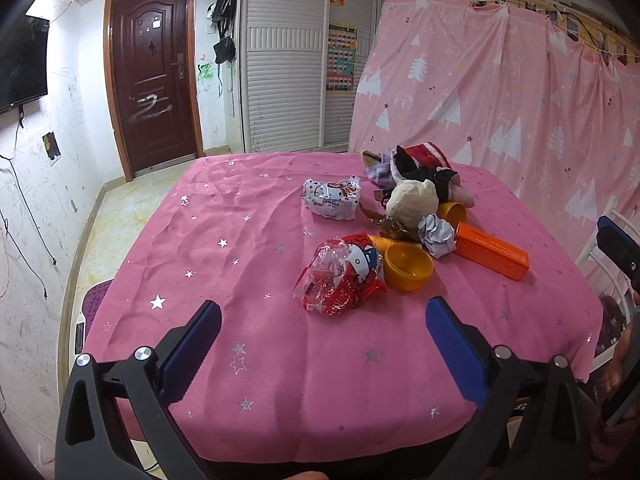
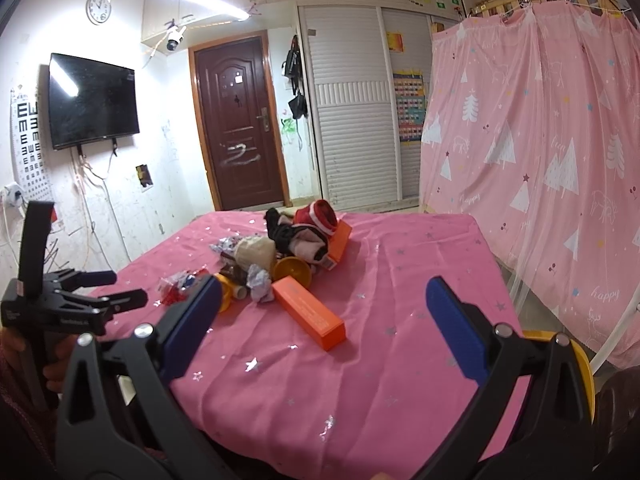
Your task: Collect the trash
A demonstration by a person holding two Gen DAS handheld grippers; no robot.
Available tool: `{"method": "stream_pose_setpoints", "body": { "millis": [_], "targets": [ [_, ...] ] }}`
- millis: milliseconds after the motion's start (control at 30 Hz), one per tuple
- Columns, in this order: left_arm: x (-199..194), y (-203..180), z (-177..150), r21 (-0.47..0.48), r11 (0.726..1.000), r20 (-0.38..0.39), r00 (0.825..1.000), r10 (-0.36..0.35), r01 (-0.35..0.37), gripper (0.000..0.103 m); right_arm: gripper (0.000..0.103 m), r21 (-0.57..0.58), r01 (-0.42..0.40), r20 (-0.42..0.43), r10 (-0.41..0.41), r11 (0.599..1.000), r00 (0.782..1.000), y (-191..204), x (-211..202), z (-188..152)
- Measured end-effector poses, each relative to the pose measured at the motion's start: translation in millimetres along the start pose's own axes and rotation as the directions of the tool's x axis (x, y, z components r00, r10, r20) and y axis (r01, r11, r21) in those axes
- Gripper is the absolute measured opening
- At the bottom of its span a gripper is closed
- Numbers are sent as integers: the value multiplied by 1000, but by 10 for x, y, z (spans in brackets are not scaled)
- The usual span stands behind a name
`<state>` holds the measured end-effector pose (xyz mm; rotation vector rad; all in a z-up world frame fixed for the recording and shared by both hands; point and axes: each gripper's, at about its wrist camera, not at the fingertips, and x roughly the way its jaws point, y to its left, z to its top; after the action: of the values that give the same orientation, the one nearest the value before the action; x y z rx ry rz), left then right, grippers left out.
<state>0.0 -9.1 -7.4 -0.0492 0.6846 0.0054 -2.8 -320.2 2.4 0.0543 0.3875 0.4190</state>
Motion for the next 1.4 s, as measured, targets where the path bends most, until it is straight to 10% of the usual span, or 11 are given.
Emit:
{"method": "stream_pose_setpoints", "body": {
  "millis": [1400],
  "targets": [
    [211,100,209,-4,1000,-26,999,30,-30,95,97,-41,57,-99,-61,998,993,66,446,121]
  ]
}}
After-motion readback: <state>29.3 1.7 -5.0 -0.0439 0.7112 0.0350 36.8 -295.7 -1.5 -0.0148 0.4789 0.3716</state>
